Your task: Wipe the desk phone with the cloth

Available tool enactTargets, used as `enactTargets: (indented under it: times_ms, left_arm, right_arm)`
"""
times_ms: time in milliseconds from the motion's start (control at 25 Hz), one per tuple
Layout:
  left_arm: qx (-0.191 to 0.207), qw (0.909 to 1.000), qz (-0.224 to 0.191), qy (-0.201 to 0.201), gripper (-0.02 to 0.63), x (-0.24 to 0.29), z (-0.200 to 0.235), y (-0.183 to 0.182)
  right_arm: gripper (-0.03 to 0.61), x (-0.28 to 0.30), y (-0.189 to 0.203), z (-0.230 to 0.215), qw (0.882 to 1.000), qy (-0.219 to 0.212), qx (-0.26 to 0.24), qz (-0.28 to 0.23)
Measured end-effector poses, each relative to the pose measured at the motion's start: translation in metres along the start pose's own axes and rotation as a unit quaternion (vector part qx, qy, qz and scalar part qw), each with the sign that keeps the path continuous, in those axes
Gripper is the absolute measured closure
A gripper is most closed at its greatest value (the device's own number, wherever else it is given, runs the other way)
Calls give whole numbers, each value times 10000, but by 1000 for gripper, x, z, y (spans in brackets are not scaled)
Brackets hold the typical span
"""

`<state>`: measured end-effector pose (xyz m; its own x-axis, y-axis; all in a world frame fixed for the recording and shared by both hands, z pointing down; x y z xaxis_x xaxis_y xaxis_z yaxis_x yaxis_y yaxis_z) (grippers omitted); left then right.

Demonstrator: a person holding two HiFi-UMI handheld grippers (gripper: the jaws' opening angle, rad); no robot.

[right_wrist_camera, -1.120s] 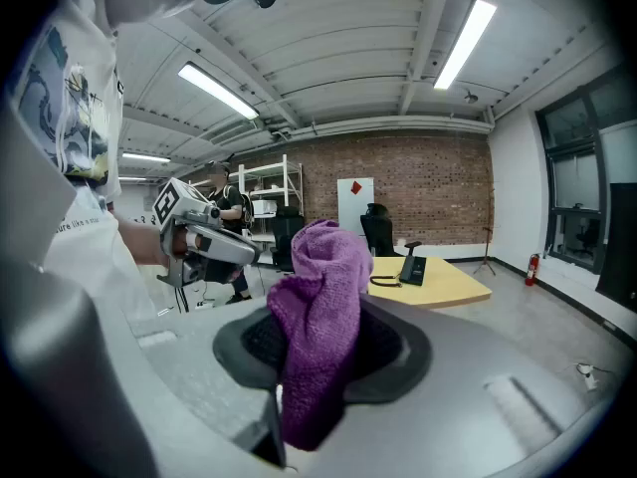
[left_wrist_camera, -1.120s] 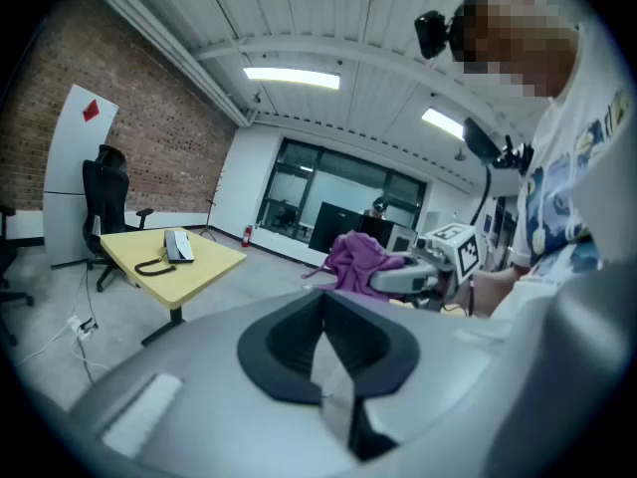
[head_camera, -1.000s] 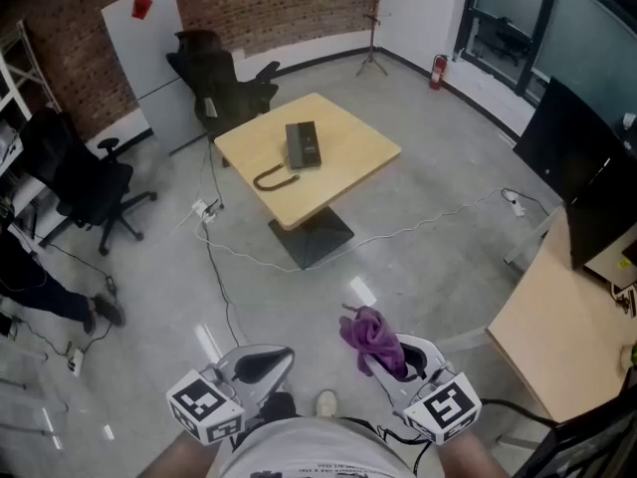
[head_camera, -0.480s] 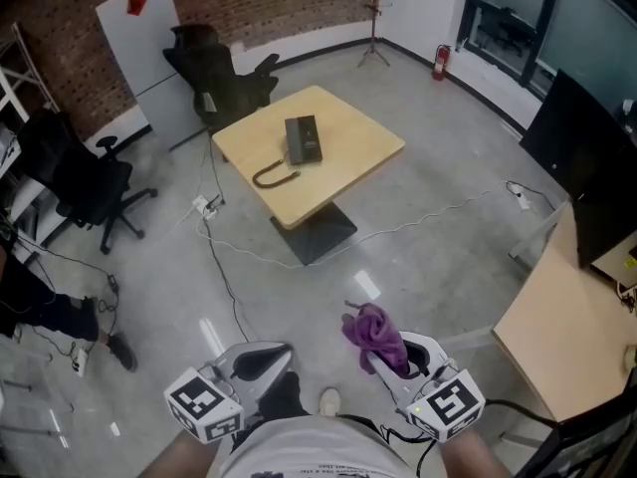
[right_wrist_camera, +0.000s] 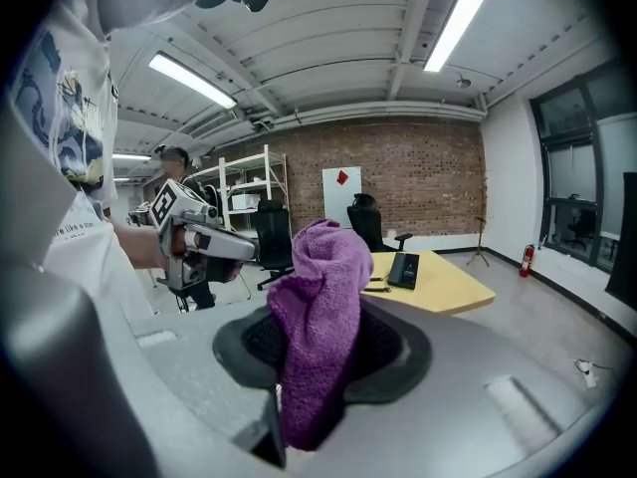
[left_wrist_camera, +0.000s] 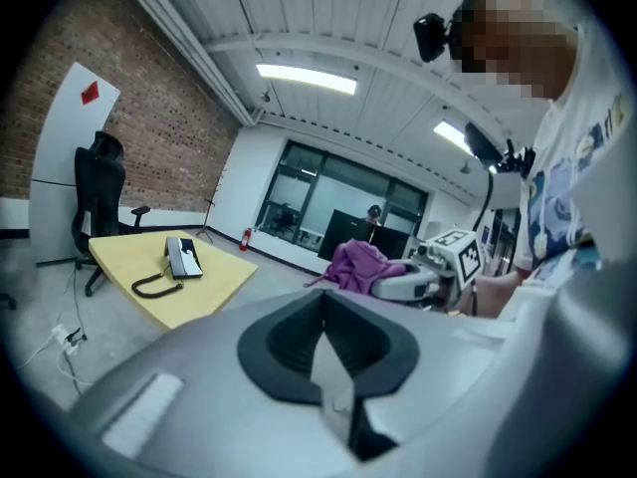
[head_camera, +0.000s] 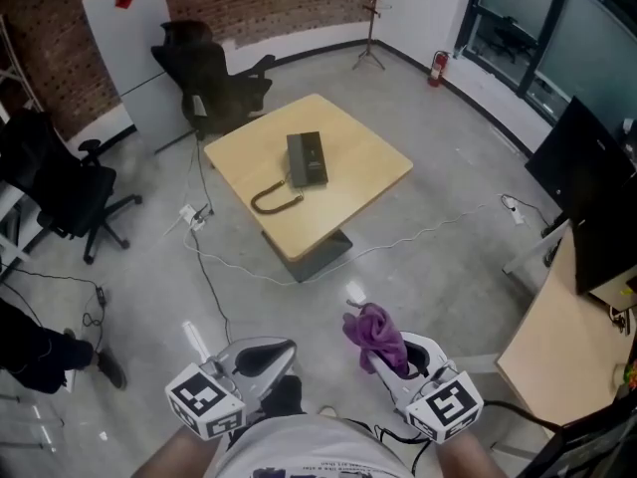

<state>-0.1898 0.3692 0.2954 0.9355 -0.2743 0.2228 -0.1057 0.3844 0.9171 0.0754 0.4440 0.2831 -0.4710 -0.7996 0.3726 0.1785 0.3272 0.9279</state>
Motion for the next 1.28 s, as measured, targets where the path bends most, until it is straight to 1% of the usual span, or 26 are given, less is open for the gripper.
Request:
enactTargets:
  times_ms: [200,400,640,760,960,1120,1280]
  left_arm:
    - [175,9997,21,183,609,7,54,-33]
    - [299,9992,136,224,609,4,106,-51]
    - [146,9995,116,251,609,21,145,-62]
    - [119,9996,139,201,609,38,160,-71]
    - [38,9999,144,-50,609,74,194,-82]
    - [-66,9994,145,-313,609,111,213,-102]
    - [-255,9981,86,-549,609,143,227,-113]
  right_arm:
    - [456,52,-35,-24,9998,171,-61,-21]
    - [456,98,-61,-40,9993,375,-28,-86]
    - [456,146,-80,-72,9992,386,-81,-55]
    - [456,171,-85,-100,9994,328,-53,-78]
    - [456,219,-97,-158,9997,156,14,-160]
    - [456,260,-102,-212,9999,-118,0,-69]
    - [456,306,-100,-259,9992,-384,53,7]
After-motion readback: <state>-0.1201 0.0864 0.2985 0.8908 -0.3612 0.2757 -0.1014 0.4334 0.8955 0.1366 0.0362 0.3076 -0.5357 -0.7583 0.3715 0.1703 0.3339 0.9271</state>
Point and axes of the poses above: the fingertips, and each gripper's own axes: x forward along the fingers, z to its left, y out of its underside, the point moved 10 cm from there along -x, backward along the fingers, and after that the axes turned 2 degrees about y, right-handed, at the moved point
